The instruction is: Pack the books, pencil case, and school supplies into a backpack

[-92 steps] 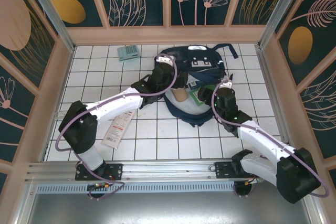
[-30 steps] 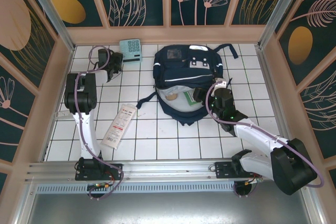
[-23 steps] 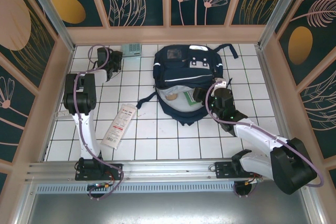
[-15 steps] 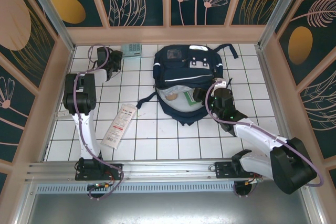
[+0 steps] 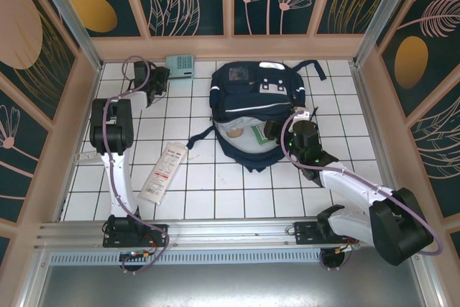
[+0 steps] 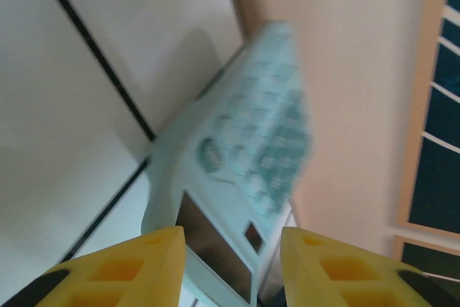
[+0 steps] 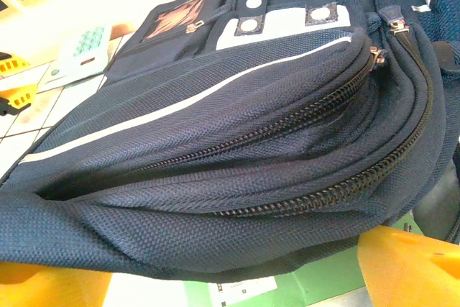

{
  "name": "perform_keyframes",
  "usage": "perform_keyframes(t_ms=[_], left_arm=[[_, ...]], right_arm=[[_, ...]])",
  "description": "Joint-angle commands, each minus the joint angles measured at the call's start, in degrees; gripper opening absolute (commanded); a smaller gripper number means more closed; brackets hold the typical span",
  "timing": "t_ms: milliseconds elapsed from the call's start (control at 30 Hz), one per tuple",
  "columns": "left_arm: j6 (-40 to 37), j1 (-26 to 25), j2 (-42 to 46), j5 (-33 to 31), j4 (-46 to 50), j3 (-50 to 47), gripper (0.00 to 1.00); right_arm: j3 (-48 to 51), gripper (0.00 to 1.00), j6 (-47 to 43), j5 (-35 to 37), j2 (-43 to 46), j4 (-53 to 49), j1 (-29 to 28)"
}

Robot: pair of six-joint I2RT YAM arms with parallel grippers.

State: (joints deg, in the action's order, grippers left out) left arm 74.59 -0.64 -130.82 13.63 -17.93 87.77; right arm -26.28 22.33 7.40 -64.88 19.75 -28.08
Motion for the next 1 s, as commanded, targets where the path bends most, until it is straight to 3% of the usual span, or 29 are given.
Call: perform_keyframes(t_ms=[0,967], left_arm=[[-1.06,0.47,-0.54,-0.62,1.33,0.34,0.41],[-2.87,0.47,3.94,0.4,1.01,-1.62,0.42]], right_arm=[[0.3,0.88,-0.73,-0.54,-0.36,3.72,0.26],[0.33,0.89,-0.53,-0.98,-0.77,3.89,0.3]])
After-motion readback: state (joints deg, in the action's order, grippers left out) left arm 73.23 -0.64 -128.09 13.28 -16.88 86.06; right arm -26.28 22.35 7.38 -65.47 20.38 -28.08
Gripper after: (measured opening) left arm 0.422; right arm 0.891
